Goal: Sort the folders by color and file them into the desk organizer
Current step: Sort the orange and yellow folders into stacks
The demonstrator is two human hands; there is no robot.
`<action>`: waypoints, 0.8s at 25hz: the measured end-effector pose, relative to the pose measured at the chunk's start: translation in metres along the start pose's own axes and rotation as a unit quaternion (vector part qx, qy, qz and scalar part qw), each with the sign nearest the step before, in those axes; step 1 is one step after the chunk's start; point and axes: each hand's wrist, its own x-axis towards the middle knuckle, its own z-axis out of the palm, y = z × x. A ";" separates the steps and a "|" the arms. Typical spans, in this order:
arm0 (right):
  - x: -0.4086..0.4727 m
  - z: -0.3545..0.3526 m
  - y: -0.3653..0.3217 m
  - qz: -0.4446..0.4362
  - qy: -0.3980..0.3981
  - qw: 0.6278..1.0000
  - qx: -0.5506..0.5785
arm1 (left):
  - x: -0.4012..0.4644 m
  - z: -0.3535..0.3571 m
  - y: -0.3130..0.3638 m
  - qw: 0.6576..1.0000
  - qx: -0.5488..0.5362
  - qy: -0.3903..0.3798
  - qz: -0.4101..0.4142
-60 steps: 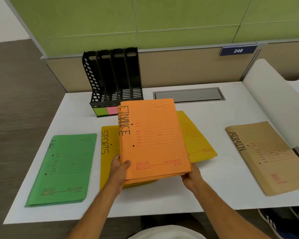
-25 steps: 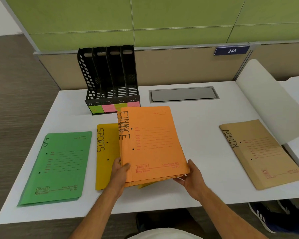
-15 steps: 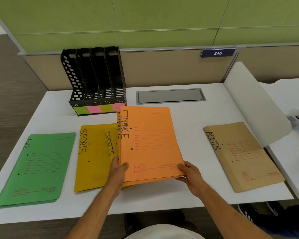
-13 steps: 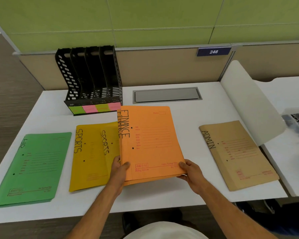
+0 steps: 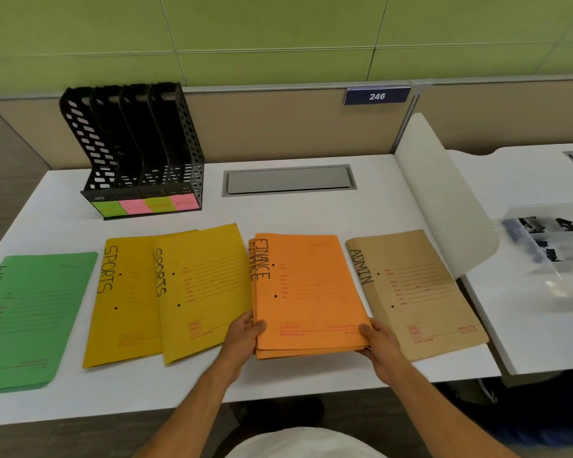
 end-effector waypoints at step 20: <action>0.002 -0.011 0.007 -0.043 0.028 0.989 -0.137 | 0.007 0.024 -0.015 0.987 0.152 -0.039 -0.016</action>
